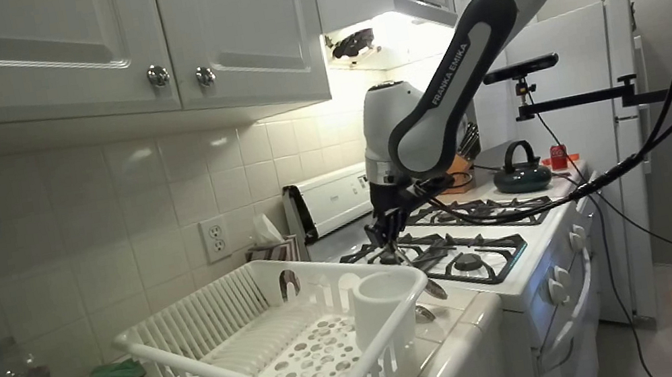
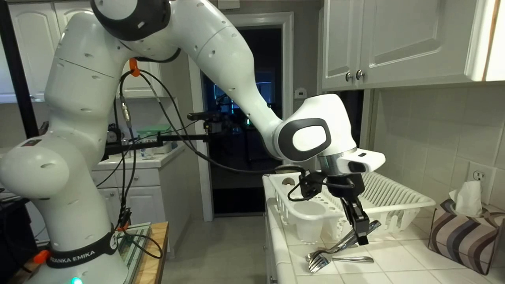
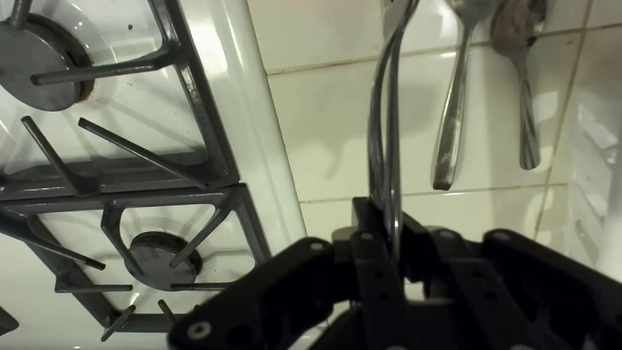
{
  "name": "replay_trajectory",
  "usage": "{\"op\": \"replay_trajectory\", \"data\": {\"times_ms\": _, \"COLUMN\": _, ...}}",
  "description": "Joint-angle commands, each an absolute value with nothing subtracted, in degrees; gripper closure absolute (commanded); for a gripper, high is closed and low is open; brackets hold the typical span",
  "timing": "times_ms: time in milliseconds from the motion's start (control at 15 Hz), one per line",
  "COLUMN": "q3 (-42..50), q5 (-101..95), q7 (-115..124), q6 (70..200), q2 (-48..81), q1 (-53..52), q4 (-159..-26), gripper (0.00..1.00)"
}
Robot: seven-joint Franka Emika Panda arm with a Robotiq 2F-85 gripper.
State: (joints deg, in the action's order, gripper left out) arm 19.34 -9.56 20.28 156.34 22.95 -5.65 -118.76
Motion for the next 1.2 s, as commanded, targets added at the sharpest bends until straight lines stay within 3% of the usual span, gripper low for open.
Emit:
{"op": "replay_trajectory", "data": {"times_ms": 0, "q3": 19.42, "q5": -11.44, "q7": 22.97, "q6": 158.38, "q2": 25.69, "q1": -5.28, "q4": -116.86, "gripper": 0.98}}
{"op": "replay_trajectory", "data": {"times_ms": 1133, "q3": 27.45, "q5": -12.58, "q7": 32.83, "q6": 161.79, "q2": 34.6, "q1": -12.7, "q4": -112.74, "gripper": 0.98}}
